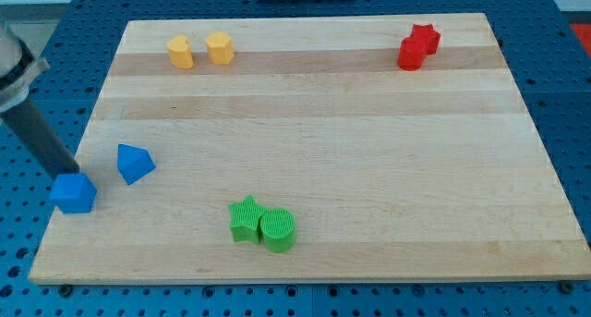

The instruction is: Move the blue cube to the green star and the green circle

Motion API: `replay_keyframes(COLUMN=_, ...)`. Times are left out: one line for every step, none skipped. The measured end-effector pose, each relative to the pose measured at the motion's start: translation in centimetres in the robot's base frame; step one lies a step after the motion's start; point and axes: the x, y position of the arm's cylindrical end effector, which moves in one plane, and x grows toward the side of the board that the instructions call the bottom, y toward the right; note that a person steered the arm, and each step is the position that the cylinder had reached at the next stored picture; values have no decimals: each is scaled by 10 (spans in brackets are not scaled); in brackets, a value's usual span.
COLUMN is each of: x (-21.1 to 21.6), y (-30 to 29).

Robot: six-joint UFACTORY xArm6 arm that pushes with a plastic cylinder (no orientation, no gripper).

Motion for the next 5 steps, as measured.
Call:
replay_keyframes(x=16, y=13)
replay_keyframes(x=38, y=23)
replay_keyframes(x=64, y=2)
replay_keyframes(x=70, y=5)
replay_keyframes(x=71, y=81)
